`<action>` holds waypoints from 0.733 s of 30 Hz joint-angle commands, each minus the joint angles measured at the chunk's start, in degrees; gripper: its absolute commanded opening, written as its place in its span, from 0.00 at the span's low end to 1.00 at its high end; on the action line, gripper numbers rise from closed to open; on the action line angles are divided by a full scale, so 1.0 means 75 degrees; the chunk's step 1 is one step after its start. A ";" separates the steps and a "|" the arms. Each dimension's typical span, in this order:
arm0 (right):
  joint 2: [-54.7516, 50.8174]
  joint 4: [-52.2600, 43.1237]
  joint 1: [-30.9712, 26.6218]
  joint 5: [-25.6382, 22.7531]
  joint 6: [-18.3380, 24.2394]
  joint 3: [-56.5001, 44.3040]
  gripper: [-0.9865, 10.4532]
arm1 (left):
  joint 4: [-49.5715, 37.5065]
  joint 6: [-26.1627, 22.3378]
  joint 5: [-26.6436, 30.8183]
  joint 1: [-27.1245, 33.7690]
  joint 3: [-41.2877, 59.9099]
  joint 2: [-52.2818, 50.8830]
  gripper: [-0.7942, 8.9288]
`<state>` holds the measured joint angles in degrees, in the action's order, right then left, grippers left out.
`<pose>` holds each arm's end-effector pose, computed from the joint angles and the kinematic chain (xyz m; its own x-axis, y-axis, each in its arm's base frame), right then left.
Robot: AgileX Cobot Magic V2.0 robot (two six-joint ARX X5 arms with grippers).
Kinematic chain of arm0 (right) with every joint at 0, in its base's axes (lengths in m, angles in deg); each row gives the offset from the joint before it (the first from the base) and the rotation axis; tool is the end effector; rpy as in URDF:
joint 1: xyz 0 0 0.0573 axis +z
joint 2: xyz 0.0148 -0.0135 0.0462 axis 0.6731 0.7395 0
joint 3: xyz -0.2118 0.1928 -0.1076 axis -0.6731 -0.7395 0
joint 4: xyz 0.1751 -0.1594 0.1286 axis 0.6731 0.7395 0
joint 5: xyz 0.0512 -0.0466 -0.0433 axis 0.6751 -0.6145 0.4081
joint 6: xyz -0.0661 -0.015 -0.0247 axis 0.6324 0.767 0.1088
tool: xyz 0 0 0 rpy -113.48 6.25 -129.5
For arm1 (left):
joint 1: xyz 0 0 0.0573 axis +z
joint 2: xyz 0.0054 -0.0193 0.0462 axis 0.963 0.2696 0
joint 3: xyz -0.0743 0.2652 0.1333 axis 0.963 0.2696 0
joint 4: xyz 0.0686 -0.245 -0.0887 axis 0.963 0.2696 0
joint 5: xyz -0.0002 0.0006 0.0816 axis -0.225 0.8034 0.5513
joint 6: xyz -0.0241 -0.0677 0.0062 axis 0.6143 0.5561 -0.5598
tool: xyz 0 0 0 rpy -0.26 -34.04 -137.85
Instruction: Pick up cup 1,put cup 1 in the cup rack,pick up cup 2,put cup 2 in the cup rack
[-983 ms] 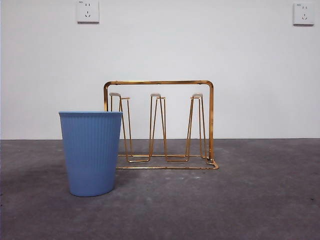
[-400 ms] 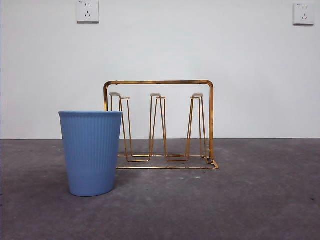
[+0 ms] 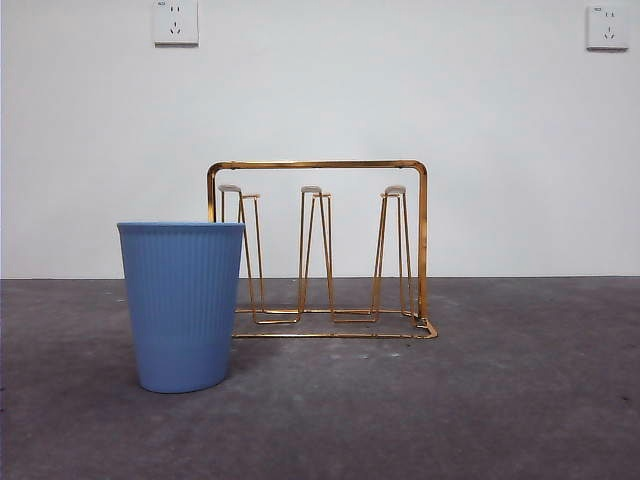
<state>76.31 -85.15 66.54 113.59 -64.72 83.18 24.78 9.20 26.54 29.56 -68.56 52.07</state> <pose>0.1448 0.0963 0.5634 0.4981 0.7797 0.3795 -0.8524 0.5205 0.0494 0.2019 -0.2293 0.4792 0.1839 -0.6950 0.6951 0.8896 -0.1830 -0.4184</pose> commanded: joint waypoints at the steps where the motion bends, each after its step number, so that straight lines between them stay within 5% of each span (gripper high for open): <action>1: 0.0230 -0.0096 0.0268 -0.0047 -0.0055 -0.0052 0.07 | -0.0236 0.0067 0.0131 -0.0026 -0.0023 0.0023 0.76; 18: 0.0950 0.0017 0.1227 -0.0408 0.0481 -0.0052 0.07 | -0.0670 0.0070 0.0256 -0.0026 -0.0023 0.0023 0.75; 22: 0.0950 0.0114 0.1224 -0.0507 0.0481 -0.0052 0.07 | -0.0688 0.0070 0.0289 -0.0026 -0.0023 0.0023 0.58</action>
<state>83.55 -84.10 75.63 110.16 -61.42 83.16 20.39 9.59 28.50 29.56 -68.56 52.14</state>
